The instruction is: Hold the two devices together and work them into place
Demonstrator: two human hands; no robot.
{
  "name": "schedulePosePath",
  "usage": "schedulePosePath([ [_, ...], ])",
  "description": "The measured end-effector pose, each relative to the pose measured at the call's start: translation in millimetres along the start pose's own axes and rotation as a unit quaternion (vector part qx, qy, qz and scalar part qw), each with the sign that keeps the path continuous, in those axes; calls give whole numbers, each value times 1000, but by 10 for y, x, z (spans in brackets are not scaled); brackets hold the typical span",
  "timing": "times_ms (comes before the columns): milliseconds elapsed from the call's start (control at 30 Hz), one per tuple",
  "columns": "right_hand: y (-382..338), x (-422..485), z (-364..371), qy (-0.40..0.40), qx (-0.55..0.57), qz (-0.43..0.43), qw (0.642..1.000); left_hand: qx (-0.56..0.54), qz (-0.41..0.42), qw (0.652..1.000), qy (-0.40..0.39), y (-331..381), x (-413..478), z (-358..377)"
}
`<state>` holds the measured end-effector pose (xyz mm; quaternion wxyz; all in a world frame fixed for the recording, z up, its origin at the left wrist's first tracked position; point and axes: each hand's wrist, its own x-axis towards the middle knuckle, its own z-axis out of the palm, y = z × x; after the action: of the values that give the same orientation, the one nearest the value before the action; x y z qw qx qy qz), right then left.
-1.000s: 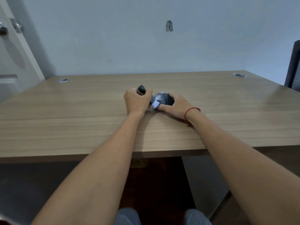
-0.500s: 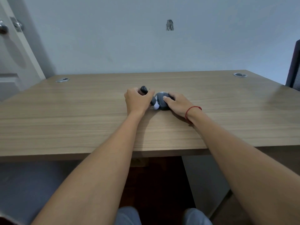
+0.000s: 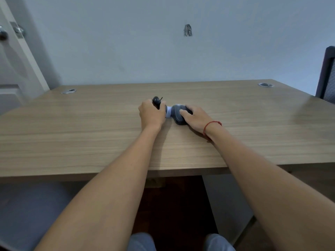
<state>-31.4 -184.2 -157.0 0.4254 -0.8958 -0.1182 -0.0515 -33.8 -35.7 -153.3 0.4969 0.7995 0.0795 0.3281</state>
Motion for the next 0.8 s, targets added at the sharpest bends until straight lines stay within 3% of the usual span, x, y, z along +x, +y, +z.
schedulePosePath([
  [133,-1,9,7,10,-1,5,1000,-72,32,997,16,47,9,-6],
  [267,-4,-2,13,12,-3,5,1000,18,43,999,0,22,-11,-8],
  [433,12,6,32,16,-17,15,1000,-35,72,997,11,56,-27,-2],
  [600,6,-81,62,30,-28,14,999,40,60,997,-11,0,-4,8],
  [800,-18,-76,32,51,-46,2,998,-57,106,992,36,78,-42,6],
])
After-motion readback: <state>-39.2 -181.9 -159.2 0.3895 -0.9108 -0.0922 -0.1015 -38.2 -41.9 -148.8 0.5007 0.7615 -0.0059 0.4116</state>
